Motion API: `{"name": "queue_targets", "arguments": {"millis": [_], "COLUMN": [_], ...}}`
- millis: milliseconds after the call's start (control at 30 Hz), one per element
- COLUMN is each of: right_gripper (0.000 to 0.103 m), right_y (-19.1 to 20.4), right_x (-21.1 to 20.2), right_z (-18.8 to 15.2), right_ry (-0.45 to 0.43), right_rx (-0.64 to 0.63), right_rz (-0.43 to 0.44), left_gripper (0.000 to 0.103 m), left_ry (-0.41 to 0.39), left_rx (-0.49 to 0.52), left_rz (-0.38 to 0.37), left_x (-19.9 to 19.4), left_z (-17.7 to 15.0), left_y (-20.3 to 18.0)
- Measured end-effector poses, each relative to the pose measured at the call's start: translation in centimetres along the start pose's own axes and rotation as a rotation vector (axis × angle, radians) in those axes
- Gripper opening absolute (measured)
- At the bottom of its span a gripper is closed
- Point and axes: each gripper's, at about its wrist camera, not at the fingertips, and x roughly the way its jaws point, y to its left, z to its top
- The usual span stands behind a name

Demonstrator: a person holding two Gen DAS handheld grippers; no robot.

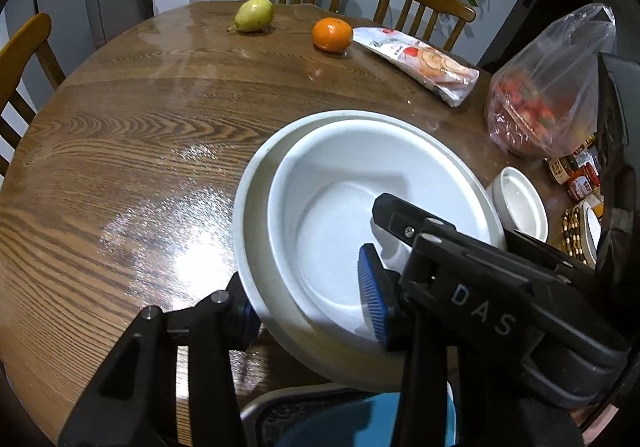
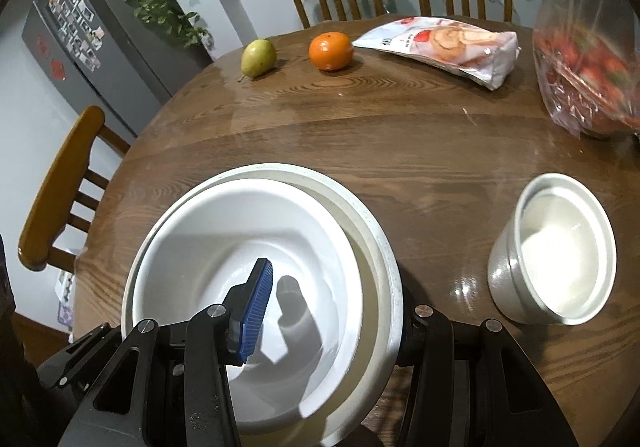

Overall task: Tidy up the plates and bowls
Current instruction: 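Slide the nested white bowls across the table and open the right gripper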

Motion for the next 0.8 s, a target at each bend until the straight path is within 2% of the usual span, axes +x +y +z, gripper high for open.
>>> {"name": "queue_targets", "arguments": {"millis": [200, 800], "right_gripper": [0.052, 0.052], "right_y": [-0.7, -0.7], "right_x": [0.3, 1.9], "right_z": [-0.6, -1.0], "right_ry": [0.017, 0.055], "right_rx": [0.006, -0.001], "right_rz": [-0.007, -0.040], "left_gripper": [0.041, 0.041], "left_ry": [0.034, 0.064], "left_rx": [0.011, 0.020], "left_rz": [-0.003, 0.033], "left_x": [1.1, 2.4], "left_z": [-0.5, -1.4], "left_y": [-0.4, -0.1]}}
